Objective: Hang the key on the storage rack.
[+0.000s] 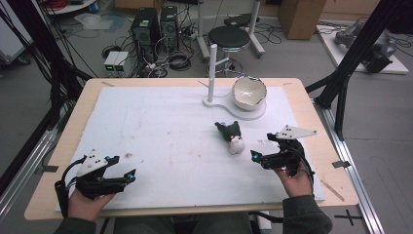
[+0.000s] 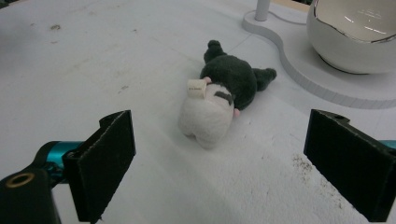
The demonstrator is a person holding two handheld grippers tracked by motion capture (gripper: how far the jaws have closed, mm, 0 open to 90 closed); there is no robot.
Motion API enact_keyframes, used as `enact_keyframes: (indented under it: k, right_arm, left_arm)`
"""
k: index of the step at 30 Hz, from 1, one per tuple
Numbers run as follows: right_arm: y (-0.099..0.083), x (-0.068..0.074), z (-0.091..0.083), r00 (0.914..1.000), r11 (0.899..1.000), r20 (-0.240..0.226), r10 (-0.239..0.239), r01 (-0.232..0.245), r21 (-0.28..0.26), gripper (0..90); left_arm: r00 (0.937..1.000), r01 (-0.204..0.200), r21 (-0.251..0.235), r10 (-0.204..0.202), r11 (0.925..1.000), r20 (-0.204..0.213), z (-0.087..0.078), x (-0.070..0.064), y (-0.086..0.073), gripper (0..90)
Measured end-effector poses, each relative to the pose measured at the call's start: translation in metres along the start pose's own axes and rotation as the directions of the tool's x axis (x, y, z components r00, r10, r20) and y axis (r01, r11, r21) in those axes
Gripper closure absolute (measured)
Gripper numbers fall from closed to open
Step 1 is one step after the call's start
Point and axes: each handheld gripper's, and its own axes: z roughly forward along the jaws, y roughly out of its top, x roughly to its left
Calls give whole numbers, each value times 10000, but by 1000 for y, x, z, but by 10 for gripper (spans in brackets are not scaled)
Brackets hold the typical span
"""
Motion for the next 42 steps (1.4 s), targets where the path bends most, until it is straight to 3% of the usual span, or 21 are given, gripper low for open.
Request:
enact_keyframes:
  k: [10, 22, 27, 42]
  right_arm:
    - [15, 1, 13, 9998, 9994, -182, -24, 30, 336, 80]
    - [37, -1, 18, 9992, 9983, -356, -157, 177, 547, 80]
    - [47, -2, 23, 9991, 9973, -419, 7, 24, 733, 80]
    - [78, -5, 51, 9992, 9914, -411, 20, 34, 1305, 81]
  left_arm:
    - [9999, -147, 20, 147, 9999, 49, -1, 1, 0, 250]
    - [9999, -91, -29, 91, 10000, 93, -1, 0, 1, 249]
    - [9999, -18, -47, 18, 10000, 113, 0, 0, 1, 247]
    - [9999, -40, -14, 40, 10000, 147, 0, 1, 1, 248]
